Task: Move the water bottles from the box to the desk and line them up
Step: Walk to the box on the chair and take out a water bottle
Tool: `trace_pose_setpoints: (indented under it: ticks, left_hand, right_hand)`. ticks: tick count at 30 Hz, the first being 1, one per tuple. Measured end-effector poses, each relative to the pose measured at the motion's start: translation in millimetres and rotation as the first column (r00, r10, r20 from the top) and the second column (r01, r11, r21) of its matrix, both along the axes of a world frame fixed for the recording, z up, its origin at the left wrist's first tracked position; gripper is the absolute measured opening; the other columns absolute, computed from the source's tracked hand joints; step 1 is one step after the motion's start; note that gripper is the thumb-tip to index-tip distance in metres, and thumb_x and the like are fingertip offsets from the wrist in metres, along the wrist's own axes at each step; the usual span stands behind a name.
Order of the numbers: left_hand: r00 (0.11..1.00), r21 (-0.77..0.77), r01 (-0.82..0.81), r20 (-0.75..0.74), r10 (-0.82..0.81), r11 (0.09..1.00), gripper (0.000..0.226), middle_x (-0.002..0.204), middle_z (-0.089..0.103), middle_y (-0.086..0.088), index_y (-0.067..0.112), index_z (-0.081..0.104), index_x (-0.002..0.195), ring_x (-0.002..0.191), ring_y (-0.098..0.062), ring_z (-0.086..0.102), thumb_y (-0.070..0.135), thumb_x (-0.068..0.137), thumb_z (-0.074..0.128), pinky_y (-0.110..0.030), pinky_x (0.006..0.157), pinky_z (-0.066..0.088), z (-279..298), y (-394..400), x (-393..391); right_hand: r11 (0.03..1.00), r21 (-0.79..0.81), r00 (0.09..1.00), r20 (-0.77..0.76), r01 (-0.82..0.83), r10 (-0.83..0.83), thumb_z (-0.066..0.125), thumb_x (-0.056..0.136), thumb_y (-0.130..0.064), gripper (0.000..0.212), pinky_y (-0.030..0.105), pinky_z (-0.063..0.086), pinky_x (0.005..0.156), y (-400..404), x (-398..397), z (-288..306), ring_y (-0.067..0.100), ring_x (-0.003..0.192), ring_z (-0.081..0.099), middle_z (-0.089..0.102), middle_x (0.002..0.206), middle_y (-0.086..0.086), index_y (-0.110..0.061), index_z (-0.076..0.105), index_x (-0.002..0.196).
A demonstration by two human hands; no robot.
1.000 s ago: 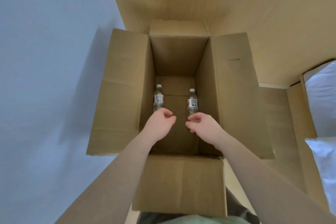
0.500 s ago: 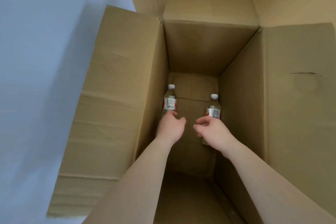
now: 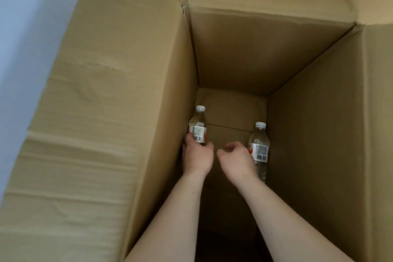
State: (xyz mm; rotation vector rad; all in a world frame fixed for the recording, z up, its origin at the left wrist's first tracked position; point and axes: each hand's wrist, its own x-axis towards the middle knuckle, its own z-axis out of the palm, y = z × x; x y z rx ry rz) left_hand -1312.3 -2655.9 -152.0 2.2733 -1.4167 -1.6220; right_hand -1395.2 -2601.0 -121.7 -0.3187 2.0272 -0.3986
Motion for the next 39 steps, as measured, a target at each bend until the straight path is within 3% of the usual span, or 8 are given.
trace_pose_setpoints:
  ticks: [4,8,12,18,23,34,37,39]
  left_hand:
    - [0.997,-0.018,-0.057,0.045,0.057,0.998,0.069,0.136,0.055,-0.008,0.025,0.031,0.152,0.124,-0.033,0.056,0.028,0.091,0.065,-0.053,0.104,0.048,-22,-2,-11]
    - [0.995,0.003,-0.026,0.096,0.025,1.000,0.085,0.148,0.046,-0.011,0.020,0.019,0.159,0.135,-0.036,0.048,0.028,0.091,0.069,-0.052,0.109,0.044,-47,-5,-18]
    - [0.977,-0.037,0.055,0.209,-0.046,0.998,0.074,0.141,0.052,-0.012,0.019,0.031,0.151,0.131,-0.035,0.050,0.030,0.089,0.070,-0.050,0.110,0.041,-70,-4,-21]
    - [0.931,-0.147,0.166,0.349,-0.106,0.975,0.066,0.138,0.052,-0.013,0.014,0.040,0.142,0.129,-0.034,0.049,0.035,0.089,0.072,-0.046,0.106,0.035,-83,6,-27]
    - [0.924,-0.148,0.195,0.359,-0.131,0.970,0.067,0.138,0.052,-0.012,0.015,0.042,0.138,0.129,-0.034,0.049,0.038,0.086,0.076,-0.046,0.106,0.035,-86,5,-26]
    - [0.893,-0.016,0.339,0.319,-0.317,0.940,0.072,0.136,0.055,-0.015,0.011,0.042,0.135,0.127,-0.037,0.053,0.036,0.081,0.082,-0.051,0.107,0.042,-52,17,-4]
    - [0.895,-0.035,0.358,0.297,-0.332,0.933,0.068,0.134,0.056,-0.013,0.013,0.042,0.132,0.124,-0.036,0.055,0.034,0.080,0.081,-0.051,0.104,0.046,-25,24,-1]
    - [0.911,-0.064,0.354,0.252,-0.328,0.933,0.066,0.131,0.056,-0.012,0.013,0.041,0.128,0.121,-0.036,0.058,0.031,0.080,0.081,-0.050,0.100,0.050,-2,27,1]
  right_hand:
    - [0.998,0.031,0.998,-0.037,0.047,-0.046,0.059,0.097,-0.031,0.042,0.027,0.046,0.062,-3,-4,-12,0.016,0.080,0.065,0.068,0.105,0.002,-0.018,0.053,0.136]
    - [0.990,0.080,0.991,-0.083,0.113,-0.106,0.059,0.097,-0.033,0.046,0.031,0.049,0.077,1,-7,-26,0.023,0.096,0.064,0.065,0.115,0.005,-0.015,0.052,0.139]
    - [0.977,0.132,0.981,-0.122,0.170,-0.154,0.059,0.096,-0.035,0.049,0.037,0.048,0.093,1,-6,-40,0.030,0.116,0.059,0.061,0.129,0.008,-0.017,0.050,0.140]
    - [0.967,0.166,0.976,-0.137,0.192,-0.170,0.060,0.094,-0.036,0.048,0.043,0.050,0.098,4,0,-54,0.030,0.117,0.059,0.061,0.129,0.006,-0.019,0.051,0.138]
    - [0.959,0.154,0.967,-0.125,0.238,-0.221,0.061,0.091,-0.039,0.046,0.051,0.053,0.095,4,7,-56,0.029,0.113,0.060,0.061,0.124,0.004,-0.022,0.052,0.133]
    - [0.943,0.089,0.945,-0.091,0.322,-0.314,0.061,0.093,-0.038,0.048,0.048,0.055,0.092,14,10,-15,0.025,0.107,0.064,0.063,0.121,0.003,-0.024,0.050,0.138]
    - [0.959,0.097,0.963,-0.070,0.267,-0.261,0.059,0.095,-0.036,0.047,0.038,0.051,0.091,26,9,8,0.026,0.112,0.060,0.062,0.127,0.005,-0.020,0.050,0.139]
    - [0.970,0.086,0.974,-0.016,0.225,-0.225,0.058,0.097,-0.034,0.045,0.030,0.045,0.078,36,10,29,0.020,0.096,0.059,0.063,0.116,0.002,-0.018,0.051,0.138]
